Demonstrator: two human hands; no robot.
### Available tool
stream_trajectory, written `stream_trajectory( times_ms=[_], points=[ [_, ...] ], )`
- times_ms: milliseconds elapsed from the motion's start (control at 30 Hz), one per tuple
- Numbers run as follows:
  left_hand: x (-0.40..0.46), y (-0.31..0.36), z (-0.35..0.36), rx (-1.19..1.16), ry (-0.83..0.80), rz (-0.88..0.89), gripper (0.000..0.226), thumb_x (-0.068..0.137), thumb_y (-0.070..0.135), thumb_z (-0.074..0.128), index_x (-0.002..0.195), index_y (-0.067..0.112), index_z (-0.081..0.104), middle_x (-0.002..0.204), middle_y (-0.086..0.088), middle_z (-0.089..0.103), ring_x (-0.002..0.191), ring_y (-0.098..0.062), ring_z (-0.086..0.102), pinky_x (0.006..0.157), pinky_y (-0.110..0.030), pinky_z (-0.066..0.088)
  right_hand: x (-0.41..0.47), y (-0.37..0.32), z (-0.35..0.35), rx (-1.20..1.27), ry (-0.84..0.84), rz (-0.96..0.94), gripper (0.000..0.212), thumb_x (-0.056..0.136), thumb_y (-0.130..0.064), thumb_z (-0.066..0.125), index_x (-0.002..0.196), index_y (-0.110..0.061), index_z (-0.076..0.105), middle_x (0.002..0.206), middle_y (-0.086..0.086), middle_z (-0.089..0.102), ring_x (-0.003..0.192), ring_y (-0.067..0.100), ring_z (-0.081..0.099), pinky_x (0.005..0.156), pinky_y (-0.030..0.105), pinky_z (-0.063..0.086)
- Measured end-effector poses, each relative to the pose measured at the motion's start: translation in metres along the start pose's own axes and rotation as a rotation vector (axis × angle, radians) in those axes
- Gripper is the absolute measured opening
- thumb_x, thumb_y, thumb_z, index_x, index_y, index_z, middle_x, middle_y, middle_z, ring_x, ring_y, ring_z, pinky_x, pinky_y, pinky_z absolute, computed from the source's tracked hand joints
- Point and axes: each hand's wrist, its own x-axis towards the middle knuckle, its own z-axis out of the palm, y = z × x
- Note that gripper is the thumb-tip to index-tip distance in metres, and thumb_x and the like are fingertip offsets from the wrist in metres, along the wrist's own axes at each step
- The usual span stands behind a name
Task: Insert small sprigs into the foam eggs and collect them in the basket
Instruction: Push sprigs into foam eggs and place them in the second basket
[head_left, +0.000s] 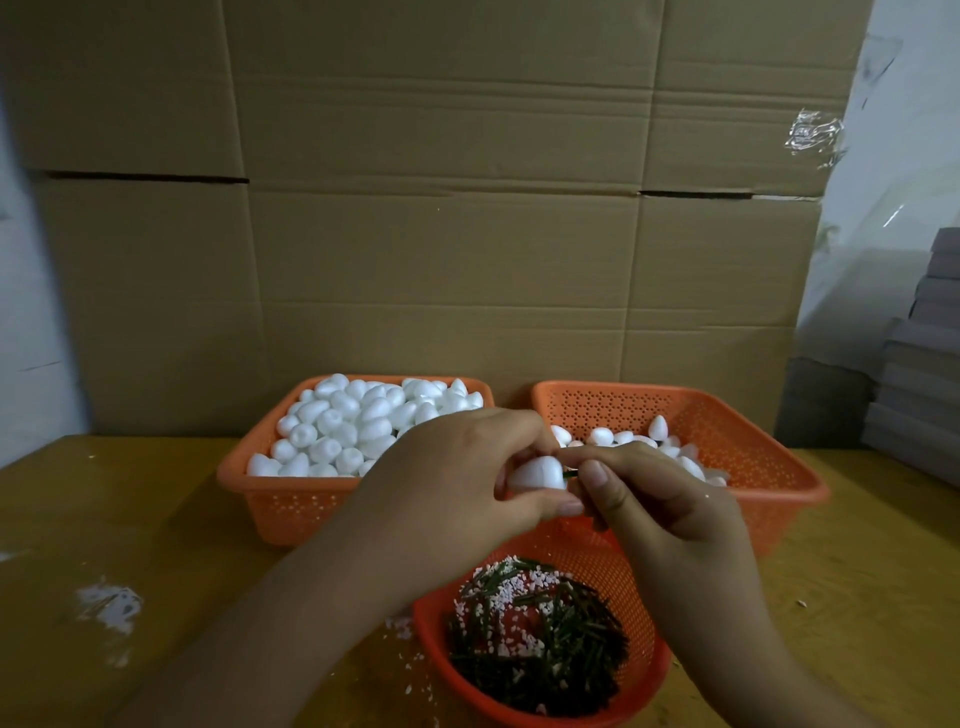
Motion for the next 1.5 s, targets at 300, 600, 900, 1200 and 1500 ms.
stream_trajectory(
  times_ms=[300, 600, 900, 1200, 1500],
  points=[
    [-0.002, 0.002, 0.004, -0.033, -0.010, -0.041, 0.033, 0.072, 0.066, 0.058, 0.091, 0.040, 0.056, 0.091, 0.028, 0.055, 0.080, 0.003, 0.053, 0.063, -0.019, 0.039, 0.000, -0.006, -0.001, 0.324, 0.051, 0.282, 0.023, 0.069, -0.030, 0.068, 0.084, -0.014, 0.072, 0.068, 0.001, 0.070, 0.062, 0.003, 0.064, 0.061, 0.015, 0.052],
    [-0.002, 0.002, 0.007, -0.026, -0.002, -0.027, 0.034, 0.072, 0.066, 0.057, 0.089, 0.037, 0.059, 0.090, 0.026, 0.053, 0.080, 0.003, 0.051, 0.065, -0.014, 0.036, 0.001, -0.007, -0.003, 0.289, 0.071, 0.352, 0.035, 0.061, -0.042, 0.071, 0.073, -0.010, 0.073, 0.071, 0.008, 0.071, 0.067, 0.016, 0.067, 0.064, 0.025, 0.055],
    [-0.003, 0.003, 0.010, 0.039, 0.021, 0.002, 0.039, 0.073, 0.073, 0.044, 0.094, 0.042, 0.057, 0.086, 0.035, 0.051, 0.084, 0.012, 0.048, 0.064, -0.012, 0.033, 0.004, -0.007, -0.003, 0.266, -0.006, 0.334, 0.030, 0.068, -0.039, 0.068, 0.077, -0.010, 0.073, 0.069, 0.004, 0.071, 0.062, 0.006, 0.064, 0.059, 0.015, 0.050],
    [0.000, -0.039, 0.000, 0.281, 0.134, -0.194, 0.041, 0.087, 0.058, 0.050, 0.125, 0.042, 0.053, 0.113, 0.019, 0.060, 0.100, -0.005, 0.057, 0.079, -0.030, 0.045, 0.025, 0.025, -0.040, 0.330, 0.188, 0.649, 0.012, 0.089, -0.012, 0.062, 0.092, -0.005, 0.070, 0.071, 0.005, 0.072, 0.061, 0.011, 0.066, 0.057, 0.019, 0.057],
    [-0.006, -0.098, 0.007, 0.330, -0.147, -0.535, 0.040, 0.098, 0.055, 0.038, 0.123, 0.034, 0.061, 0.132, 0.008, 0.055, 0.115, -0.014, 0.054, 0.091, -0.035, 0.045, 0.026, 0.036, -0.042, -0.062, 0.070, 0.542, 0.020, 0.093, -0.011, 0.059, 0.097, -0.028, 0.069, 0.089, -0.007, 0.073, 0.076, 0.005, 0.068, 0.071, 0.028, 0.056]
  ],
)
